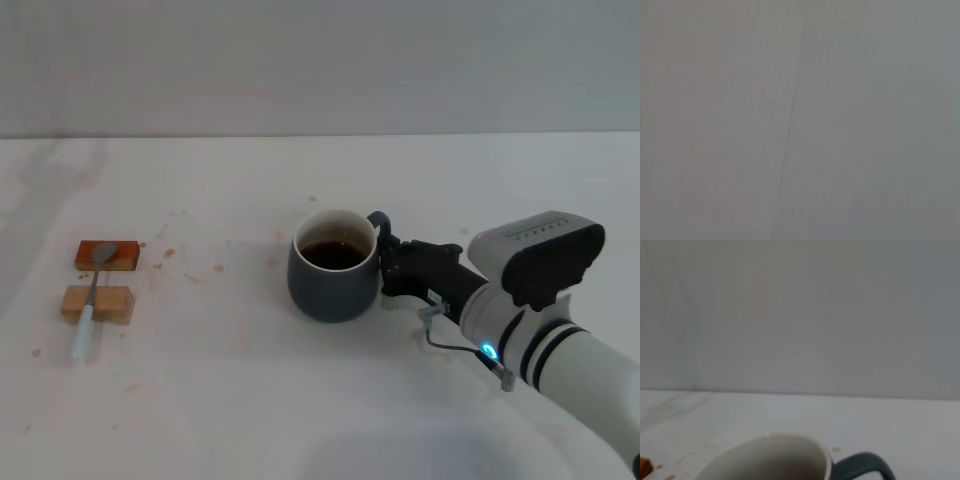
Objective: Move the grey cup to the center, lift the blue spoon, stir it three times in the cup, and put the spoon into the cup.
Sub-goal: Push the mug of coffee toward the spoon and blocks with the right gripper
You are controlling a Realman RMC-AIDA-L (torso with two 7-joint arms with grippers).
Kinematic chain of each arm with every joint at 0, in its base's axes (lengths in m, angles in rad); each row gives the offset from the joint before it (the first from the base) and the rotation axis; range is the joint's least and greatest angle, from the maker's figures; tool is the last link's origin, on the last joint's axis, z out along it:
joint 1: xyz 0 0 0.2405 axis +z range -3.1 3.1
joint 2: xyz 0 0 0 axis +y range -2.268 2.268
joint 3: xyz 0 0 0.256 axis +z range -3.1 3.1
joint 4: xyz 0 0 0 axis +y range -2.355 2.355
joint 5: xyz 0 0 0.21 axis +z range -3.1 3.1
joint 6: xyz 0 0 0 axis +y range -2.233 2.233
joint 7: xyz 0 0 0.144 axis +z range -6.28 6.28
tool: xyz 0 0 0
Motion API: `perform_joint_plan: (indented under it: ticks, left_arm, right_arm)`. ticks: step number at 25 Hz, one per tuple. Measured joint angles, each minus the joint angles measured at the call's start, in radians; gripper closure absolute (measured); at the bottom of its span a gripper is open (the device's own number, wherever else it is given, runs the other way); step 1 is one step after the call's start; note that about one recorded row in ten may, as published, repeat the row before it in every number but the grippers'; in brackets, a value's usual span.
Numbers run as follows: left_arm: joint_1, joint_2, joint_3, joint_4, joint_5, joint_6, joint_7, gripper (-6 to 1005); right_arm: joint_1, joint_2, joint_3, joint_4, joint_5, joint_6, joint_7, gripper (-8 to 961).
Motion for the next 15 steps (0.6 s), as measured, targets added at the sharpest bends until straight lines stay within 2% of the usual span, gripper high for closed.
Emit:
perform_joint_plan:
  ticks: [15]
  left_arm:
    - [0.012,0.001,0.01,0.017,-0.007,-0.022,-0.002,369]
  right_arm:
    - [0.054,-0.004,0.001,0.06,-0.043,0.128,0.001,916]
